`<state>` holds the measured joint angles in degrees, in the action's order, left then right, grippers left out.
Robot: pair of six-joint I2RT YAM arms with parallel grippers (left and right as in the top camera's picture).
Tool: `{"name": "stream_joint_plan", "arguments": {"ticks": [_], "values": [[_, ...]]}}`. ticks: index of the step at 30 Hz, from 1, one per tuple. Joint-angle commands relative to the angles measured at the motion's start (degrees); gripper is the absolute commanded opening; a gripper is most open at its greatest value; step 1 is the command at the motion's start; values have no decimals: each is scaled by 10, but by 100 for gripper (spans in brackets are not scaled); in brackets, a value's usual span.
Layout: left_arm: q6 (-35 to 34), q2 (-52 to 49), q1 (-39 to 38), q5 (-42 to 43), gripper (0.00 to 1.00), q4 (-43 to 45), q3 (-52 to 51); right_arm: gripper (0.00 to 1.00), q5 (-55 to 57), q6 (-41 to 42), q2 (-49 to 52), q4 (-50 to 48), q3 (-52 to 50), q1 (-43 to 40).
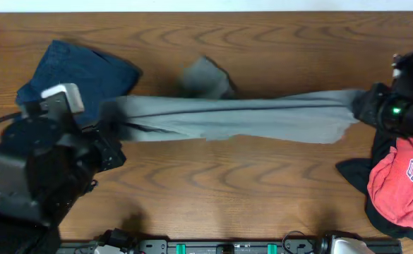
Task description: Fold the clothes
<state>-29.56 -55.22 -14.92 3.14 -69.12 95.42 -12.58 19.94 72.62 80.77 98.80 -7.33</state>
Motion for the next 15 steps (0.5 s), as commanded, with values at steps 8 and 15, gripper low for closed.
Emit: {"name": "stream_joint_plan", "arguments": {"ticks": [8, 15], "values": [[62, -113, 3, -21, 6, 80, 57, 7, 39, -78, 24, -31, 75, -22], [120, -252, 4, -21, 6, 232, 57, 1, 28, -75, 128, -159, 75, -22]]}}
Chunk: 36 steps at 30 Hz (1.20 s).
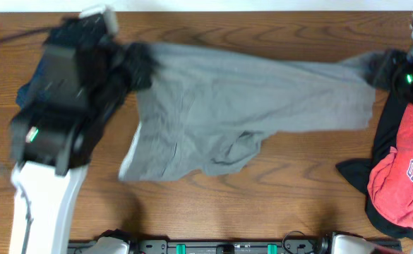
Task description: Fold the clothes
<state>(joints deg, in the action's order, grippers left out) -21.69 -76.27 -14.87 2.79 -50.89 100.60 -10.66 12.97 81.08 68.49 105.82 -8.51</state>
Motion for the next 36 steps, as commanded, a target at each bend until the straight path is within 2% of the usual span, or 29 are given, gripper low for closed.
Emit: {"name": "stream_joint_plan", "arguments": {"ticks": [1, 5, 10, 12, 16, 20, 25, 26, 30, 34, 36], "values": [[41, -58, 3, -18, 6, 84, 5, 1, 10, -1, 60, -68, 5, -10], [35, -118, 3, -18, 6, 261, 5, 2, 39, 32, 100, -201, 5, -13], [-54, -133, 6, -28, 6, 412, 12, 4, 75, 87, 91, -311, 36, -39], [-54, -133, 7, -30, 6, 437, 27, 4, 77, 87, 89, -314, 74, -55], [-19, -132, 11, -35, 6, 426, 59, 4, 92, 71, 89, -272, 129, -69], [32, -132, 12, -35, 6, 326, 59, 3, 140, 61, 91, -184, 133, -65], [41, -148, 12, -34, 6, 73, 51, 4, 144, 44, 125, 12, 128, -61], [38, -155, 10, -34, 6, 16, 47, 1, 144, 41, 139, 65, 119, -60], [23, -191, 6, 9, 6, -159, 34, 1, 188, 41, 175, 180, 56, -61], [24, -229, -4, 83, 6, -274, 14, 1, 198, 42, 186, 190, -40, -67], [24, -240, -12, 83, 6, -315, -1, 1, 194, 47, 186, 189, -77, -70]]}}
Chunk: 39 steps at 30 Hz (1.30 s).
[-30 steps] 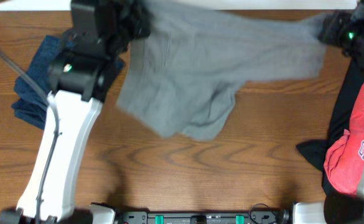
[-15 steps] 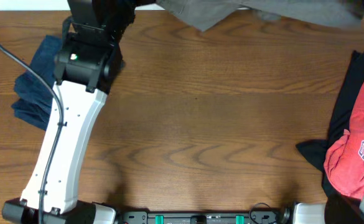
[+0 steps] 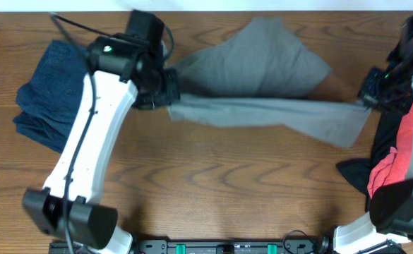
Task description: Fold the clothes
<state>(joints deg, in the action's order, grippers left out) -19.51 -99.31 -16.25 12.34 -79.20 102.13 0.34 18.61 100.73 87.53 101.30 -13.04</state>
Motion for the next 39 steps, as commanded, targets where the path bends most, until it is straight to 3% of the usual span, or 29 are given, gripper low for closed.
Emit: {"name": "stream_joint_plan", "arguments": {"ticks": [1, 10, 16, 23, 27, 35, 39], "values": [[2, -11, -2, -12, 6, -49, -30, 1, 84, -2, -11, 0, -49, -27], [-31, 85, -61, -12, 6, -82, -214, 1, 78, 7, -38, -7, -152, -38], [-104, 246, -115, -12, 6, -56, -318, 1, 78, 11, -101, 0, -168, -55], [-203, 382, -137, -42, 6, -58, -349, 1, 43, -21, -193, -9, -168, -56], [-289, 417, -137, -135, 6, -43, -349, 1, -64, -94, -209, -119, -168, -37], [-294, 384, -137, -213, 6, 80, -394, 3, -124, -93, -173, -386, -168, 42], [-381, 336, -135, -276, 5, 129, -437, 4, -122, -102, -127, -470, -168, 98]]}}
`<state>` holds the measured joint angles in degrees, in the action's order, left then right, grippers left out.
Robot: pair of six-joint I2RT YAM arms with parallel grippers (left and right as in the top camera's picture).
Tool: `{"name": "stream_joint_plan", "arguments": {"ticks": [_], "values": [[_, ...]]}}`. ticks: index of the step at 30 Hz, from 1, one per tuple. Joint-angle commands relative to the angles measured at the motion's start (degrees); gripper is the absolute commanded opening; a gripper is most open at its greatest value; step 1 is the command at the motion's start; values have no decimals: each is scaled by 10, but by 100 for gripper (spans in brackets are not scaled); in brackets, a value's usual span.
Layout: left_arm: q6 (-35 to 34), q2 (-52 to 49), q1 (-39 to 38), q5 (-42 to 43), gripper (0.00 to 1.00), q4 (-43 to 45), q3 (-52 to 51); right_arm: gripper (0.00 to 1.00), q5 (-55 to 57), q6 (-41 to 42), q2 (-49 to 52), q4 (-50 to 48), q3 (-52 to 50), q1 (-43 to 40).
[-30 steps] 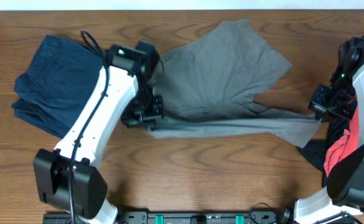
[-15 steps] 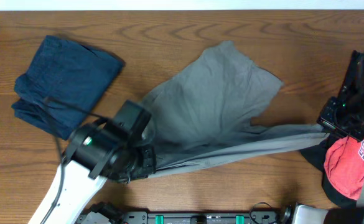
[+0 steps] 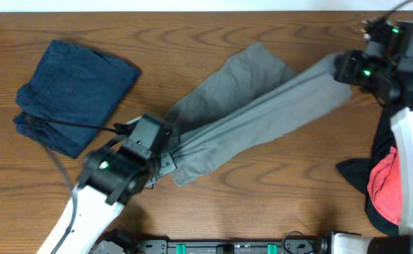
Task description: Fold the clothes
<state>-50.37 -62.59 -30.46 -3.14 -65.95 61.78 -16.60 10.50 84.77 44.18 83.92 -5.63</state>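
Observation:
A grey garment (image 3: 255,106) stretches diagonally across the wooden table, from lower left to upper right, with a loose flap lying toward the back edge. My left gripper (image 3: 169,152) is shut on its lower-left end. My right gripper (image 3: 342,69) is shut on its upper-right end near the back right corner. A folded dark blue garment (image 3: 75,88) rests at the back left. A red and black garment (image 3: 386,187) lies at the right edge, partly under my right arm.
The wooden table (image 3: 262,204) runs the full width of the view. A black and green rail (image 3: 227,248) lines the front edge. A cable (image 3: 58,125) trails across the blue garment to my left arm.
My left gripper has moved from the back left toward the front, still holding the grey garment. My right gripper has shifted toward the back. The cloth now lies diagonally instead of across.
Both grippers first held the grey garment stretched in a narrow band across the middle. Then it hung spread wide with the grippers near the back edge. Then it lay doubled over near the back. Now it runs diagonally, left end near the front.

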Motion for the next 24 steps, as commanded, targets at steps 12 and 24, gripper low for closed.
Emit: {"name": "stream_joint_plan", "arguments": {"ticks": [12, 24], "values": [[-127, -165, 61, -169, 7, 136, -53, 9, 61, -6, 191, -106, 6, 68], [-104, -228, 88, -170, 78, 174, -52, 99, -9, 30, 222, -253, 6, 78]]}}
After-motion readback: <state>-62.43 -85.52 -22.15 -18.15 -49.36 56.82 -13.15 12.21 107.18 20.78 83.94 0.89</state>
